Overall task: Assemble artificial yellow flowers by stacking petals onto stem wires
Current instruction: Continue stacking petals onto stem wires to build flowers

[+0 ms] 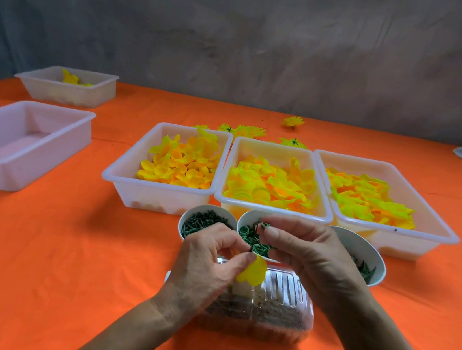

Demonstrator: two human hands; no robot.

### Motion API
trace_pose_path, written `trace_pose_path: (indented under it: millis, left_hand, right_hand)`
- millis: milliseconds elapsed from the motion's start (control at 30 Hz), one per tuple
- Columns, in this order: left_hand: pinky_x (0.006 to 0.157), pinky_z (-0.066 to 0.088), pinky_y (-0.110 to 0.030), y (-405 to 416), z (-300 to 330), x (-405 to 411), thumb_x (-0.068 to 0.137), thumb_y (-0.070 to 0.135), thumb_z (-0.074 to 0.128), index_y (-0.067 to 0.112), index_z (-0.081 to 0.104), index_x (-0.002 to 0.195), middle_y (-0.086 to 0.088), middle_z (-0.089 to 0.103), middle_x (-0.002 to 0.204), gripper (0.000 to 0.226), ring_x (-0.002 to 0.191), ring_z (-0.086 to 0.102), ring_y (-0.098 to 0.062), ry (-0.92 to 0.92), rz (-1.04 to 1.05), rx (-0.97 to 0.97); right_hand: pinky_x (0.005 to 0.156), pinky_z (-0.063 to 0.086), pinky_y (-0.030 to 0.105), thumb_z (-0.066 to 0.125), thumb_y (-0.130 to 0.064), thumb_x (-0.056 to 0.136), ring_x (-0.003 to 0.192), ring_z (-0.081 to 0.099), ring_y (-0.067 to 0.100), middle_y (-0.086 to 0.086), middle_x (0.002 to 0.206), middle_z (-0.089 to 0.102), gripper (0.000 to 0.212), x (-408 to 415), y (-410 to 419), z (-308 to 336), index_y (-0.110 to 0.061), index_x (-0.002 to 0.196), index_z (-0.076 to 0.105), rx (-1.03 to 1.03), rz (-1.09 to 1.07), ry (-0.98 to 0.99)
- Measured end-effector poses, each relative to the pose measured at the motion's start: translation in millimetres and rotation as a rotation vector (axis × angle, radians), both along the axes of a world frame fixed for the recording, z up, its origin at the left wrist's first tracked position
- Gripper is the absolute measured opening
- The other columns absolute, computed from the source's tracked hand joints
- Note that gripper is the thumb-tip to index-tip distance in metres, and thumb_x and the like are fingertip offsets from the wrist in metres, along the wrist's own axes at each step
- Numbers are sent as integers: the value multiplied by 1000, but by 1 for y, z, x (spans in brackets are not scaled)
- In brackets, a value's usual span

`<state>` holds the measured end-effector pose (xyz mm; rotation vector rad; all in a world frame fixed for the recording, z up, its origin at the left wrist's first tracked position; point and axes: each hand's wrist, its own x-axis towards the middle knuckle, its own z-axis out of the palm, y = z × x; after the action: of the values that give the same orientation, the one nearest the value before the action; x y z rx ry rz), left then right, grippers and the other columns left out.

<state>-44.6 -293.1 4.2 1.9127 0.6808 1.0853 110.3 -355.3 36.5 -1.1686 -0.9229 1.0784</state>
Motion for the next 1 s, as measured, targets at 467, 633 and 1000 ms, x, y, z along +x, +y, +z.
trace_pose_path:
  millis: [467,633,1000]
  left_hand:
    - [71,55,-34,-3,-1,4,75,27,74,22,74,82,6,70,83,9,80,66,-14,-225,39,-8]
    - [71,54,-29,-2,4,9,74,21,75,19,75,81,-3,71,83,7,78,66,-22,-337,50,-64]
    - [73,55,-50,-8,16,12,72,26,73,15,72,74,-2,66,73,11,71,62,-25,-370,12,-121]
  right_hand:
    - [60,53,21,79,-19,53,70,70,16,11,77,74,24,-18,-8,-1,-15,78,78,241,-165,-89]
    - [66,54,23,78,-21,57,76,72,22,15,83,74,28,-22,-8,-1,-12,83,77,290,-189,-64]
    - [64,54,24,76,-11,63,72,70,24,16,78,73,20,-34,-5,5,-3,81,73,372,-239,-147]
